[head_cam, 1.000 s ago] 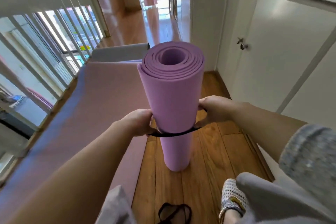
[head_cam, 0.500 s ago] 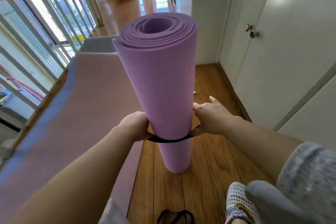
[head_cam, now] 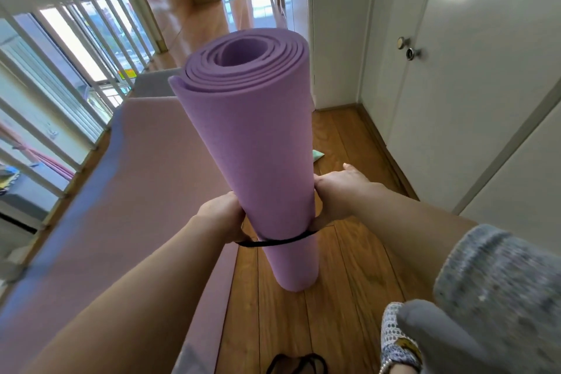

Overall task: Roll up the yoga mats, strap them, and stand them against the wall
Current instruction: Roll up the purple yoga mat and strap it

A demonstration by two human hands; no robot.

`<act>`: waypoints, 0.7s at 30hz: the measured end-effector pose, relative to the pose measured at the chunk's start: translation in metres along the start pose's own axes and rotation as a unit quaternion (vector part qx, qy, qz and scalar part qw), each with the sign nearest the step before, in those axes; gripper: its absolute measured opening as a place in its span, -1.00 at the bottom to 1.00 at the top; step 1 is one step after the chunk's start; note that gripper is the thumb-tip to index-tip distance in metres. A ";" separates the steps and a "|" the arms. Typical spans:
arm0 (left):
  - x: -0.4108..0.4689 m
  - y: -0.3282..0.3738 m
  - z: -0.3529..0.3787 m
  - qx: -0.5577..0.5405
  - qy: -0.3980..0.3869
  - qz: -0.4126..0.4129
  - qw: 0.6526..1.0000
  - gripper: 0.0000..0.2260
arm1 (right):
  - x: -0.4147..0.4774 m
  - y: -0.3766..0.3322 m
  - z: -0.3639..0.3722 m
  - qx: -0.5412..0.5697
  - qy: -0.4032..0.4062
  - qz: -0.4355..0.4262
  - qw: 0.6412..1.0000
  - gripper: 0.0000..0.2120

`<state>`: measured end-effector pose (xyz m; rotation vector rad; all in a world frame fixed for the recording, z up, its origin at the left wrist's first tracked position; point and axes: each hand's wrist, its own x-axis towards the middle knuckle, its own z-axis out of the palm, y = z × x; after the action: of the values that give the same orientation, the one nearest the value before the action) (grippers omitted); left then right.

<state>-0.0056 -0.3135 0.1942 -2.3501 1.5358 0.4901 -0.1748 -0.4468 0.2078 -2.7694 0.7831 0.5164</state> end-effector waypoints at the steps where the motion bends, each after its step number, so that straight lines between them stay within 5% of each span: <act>1: -0.001 -0.001 -0.002 -0.020 -0.005 0.010 1.000 -0.36 | -0.003 0.003 -0.001 0.037 -0.008 -0.010 0.999 -0.19; 6: -0.007 -0.002 -0.005 -0.162 -0.035 0.028 0.986 -0.48 | -0.027 0.017 0.002 0.075 0.027 -0.123 0.989 -0.72; 9: -0.008 0.006 -0.007 -0.190 -0.083 0.009 0.978 -0.49 | -0.042 0.004 0.010 0.018 0.015 -0.167 0.986 -0.74; 13: -0.017 0.020 -0.011 -0.084 -0.119 0.001 0.989 -0.59 | -0.055 -0.009 0.020 0.031 0.026 -0.161 0.986 -0.75; 21: -0.060 0.035 0.004 -0.016 -0.014 0.162 0.987 -0.73 | -0.046 -0.013 0.020 0.058 0.113 -0.080 0.989 -0.76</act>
<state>-0.0604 -0.2766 0.2144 -2.1118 1.9195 0.6220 -0.2101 -0.4090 0.2083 -2.7813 0.6054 0.1227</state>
